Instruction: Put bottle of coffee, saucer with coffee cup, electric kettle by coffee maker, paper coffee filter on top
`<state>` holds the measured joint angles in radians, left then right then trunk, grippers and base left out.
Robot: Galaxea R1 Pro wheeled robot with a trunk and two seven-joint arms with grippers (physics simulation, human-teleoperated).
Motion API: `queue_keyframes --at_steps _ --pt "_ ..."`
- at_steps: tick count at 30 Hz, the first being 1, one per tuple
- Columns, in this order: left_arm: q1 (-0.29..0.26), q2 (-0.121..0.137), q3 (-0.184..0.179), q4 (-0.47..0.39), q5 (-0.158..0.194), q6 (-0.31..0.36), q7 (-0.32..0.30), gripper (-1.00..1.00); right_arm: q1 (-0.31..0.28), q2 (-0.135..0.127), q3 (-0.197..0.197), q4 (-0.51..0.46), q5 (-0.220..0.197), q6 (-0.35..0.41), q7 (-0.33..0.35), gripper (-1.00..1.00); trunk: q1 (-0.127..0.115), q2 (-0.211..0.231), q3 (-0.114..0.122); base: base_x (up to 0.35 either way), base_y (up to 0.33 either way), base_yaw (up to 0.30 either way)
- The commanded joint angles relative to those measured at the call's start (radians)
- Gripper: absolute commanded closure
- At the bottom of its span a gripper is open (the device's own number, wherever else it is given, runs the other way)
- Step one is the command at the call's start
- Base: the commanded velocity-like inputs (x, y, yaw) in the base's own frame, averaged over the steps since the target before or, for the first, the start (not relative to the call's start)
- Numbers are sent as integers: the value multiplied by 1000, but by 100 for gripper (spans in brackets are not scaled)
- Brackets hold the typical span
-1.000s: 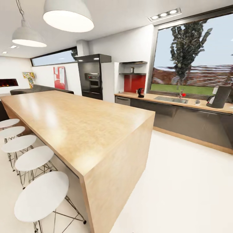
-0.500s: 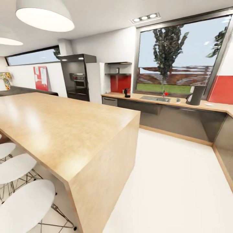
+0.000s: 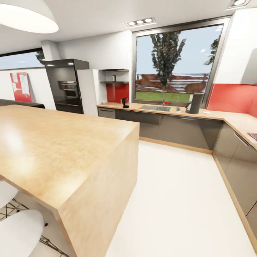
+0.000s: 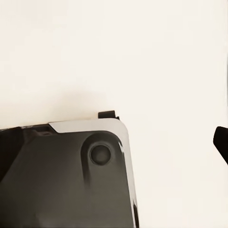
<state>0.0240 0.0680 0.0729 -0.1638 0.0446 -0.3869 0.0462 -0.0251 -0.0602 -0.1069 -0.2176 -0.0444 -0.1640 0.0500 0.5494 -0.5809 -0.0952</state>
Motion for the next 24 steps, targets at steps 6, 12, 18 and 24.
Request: queue_keyframes --at_steps 6,12,18,24 --pt "1 0 2 -2 5 -1 -2 -100 -1 0 -5 1 -5 -3 5 -100 -23 41 16 0 0 -276" --pt "1 0 2 -2 5 -1 -2 -100 -1 0 -5 1 -5 -4 5 -100 -46 83 33 0 0 -276" --pt "1 -1 2 -2 5 0 -2 -100 -1 0 -5 1 -5 -3 5 -100 -69 125 49 0 0 -276" --pt "1 -1 2 -2 5 0 -2 -100 -1 0 -6 1 -6 -5 5 -100 -92 167 66 0 0 -276"
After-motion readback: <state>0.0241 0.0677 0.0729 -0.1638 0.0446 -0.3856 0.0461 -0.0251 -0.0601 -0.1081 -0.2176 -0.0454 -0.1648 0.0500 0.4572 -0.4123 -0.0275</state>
